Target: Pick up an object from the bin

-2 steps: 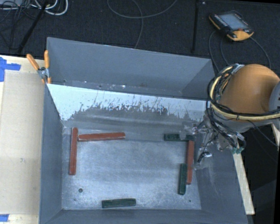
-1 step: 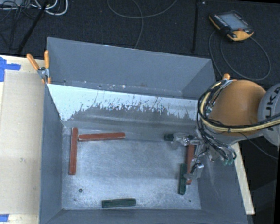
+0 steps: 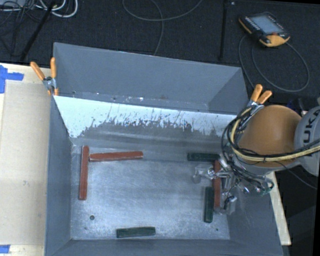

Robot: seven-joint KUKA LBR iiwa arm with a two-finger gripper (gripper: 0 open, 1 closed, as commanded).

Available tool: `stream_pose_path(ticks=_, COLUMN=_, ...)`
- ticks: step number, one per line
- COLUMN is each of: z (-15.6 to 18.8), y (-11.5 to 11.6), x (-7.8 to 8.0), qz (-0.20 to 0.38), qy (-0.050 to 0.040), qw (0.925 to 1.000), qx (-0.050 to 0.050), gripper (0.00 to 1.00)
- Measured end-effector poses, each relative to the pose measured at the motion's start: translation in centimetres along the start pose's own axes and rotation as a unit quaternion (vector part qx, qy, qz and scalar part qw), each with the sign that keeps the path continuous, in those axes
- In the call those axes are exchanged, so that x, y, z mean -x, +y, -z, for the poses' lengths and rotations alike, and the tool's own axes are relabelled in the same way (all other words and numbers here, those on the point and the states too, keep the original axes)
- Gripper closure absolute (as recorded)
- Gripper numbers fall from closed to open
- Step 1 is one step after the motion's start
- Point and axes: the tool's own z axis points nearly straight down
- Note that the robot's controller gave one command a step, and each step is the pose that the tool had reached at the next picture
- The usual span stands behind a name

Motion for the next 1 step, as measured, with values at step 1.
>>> stream_pose_path(ticks=1, z=-0.51, y=-2.49, x=-2.44, qz=0.169, qy=-0.0014, qw=0.9856, qx=0.001, gripper=1.0)
